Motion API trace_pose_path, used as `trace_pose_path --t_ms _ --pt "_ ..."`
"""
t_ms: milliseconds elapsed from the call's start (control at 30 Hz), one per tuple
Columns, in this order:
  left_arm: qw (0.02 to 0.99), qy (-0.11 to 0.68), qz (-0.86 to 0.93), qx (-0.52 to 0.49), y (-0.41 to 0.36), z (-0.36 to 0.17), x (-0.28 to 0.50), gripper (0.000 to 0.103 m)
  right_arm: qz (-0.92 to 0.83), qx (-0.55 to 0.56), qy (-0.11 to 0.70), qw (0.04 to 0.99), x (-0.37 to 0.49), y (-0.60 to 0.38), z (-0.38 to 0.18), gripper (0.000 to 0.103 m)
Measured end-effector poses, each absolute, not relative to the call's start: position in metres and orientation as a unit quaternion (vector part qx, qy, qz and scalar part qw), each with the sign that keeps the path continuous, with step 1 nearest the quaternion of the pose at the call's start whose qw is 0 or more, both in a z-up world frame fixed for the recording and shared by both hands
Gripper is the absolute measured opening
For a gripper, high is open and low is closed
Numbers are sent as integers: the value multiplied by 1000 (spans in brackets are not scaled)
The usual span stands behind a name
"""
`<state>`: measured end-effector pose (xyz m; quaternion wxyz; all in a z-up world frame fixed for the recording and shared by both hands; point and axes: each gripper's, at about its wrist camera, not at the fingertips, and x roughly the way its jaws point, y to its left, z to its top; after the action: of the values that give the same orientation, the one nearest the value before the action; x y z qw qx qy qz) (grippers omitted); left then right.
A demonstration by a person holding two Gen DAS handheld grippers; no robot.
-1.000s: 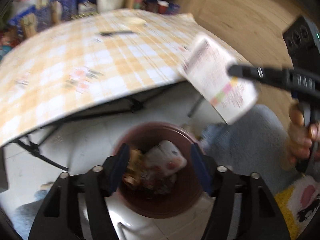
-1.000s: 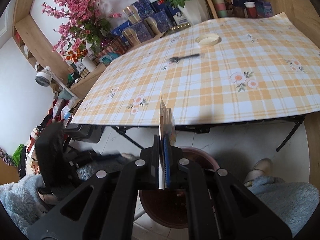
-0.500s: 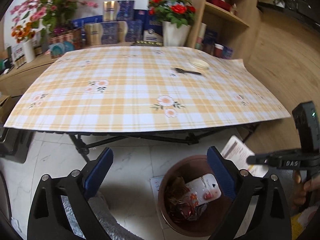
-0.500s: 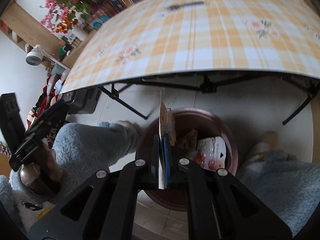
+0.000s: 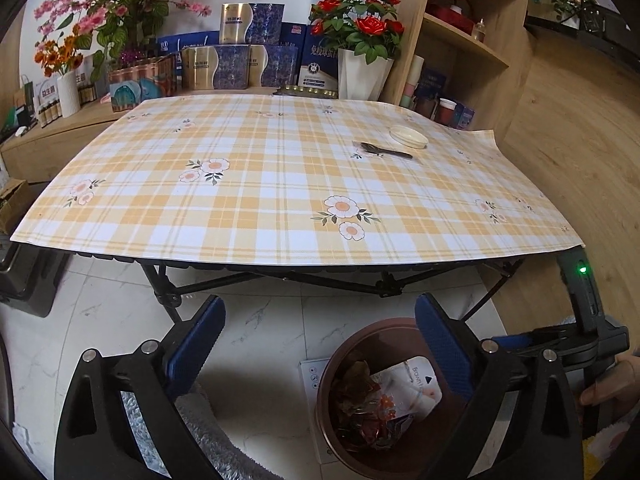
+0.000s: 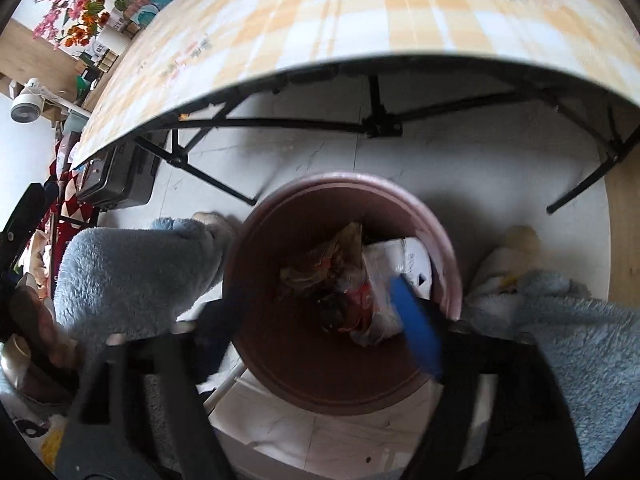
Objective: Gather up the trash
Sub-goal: 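Carry the wrapper and card over the brown bin and open the left tool, then open the right tool over the brown bin to drop the white card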
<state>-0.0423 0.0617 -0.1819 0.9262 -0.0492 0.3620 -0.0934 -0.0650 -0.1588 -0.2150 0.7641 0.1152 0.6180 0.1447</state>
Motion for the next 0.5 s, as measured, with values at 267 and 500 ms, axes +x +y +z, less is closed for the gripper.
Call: trace_pose_path --t_ms 267,500 --pt "925 365 -92 -48 61 -183 -42 93 147 97 549 817 -59 -168 -170 97" --pt "921 373 -95 -54 60 -185 -36 93 151 108 489 852 -41 -189 -121 97"
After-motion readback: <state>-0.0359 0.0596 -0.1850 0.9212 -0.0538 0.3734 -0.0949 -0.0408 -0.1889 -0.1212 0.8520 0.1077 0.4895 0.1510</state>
